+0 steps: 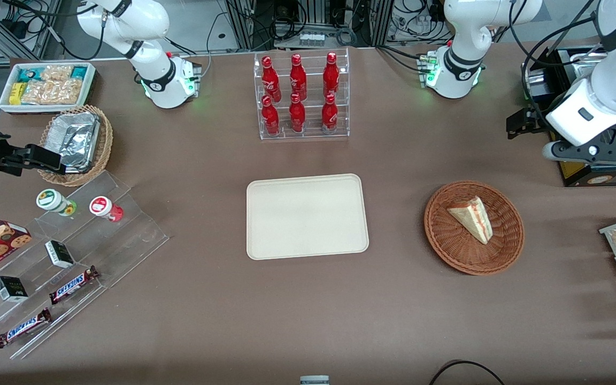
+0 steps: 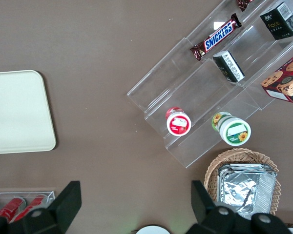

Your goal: Place sandwich from basket to tray

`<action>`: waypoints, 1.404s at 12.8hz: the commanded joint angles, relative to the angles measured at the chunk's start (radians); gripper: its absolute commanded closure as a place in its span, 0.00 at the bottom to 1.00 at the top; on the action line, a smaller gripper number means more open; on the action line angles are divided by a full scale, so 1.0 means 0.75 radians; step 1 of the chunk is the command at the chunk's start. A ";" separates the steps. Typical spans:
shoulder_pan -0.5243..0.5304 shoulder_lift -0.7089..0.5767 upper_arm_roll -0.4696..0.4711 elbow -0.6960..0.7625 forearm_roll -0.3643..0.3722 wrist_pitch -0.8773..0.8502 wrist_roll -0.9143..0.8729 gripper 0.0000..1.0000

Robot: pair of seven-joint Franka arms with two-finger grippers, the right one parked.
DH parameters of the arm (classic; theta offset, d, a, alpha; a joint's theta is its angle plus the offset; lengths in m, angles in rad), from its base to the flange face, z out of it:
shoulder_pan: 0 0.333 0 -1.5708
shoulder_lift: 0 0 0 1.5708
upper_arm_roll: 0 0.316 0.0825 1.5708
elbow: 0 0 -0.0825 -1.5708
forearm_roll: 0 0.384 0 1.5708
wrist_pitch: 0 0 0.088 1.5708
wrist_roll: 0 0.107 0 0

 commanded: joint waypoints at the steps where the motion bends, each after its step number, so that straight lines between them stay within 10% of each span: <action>1: 0.013 -0.018 -0.006 -0.119 0.009 0.105 -0.016 0.00; 18: 0.050 0.158 -0.002 -0.710 0.015 0.993 -0.320 0.00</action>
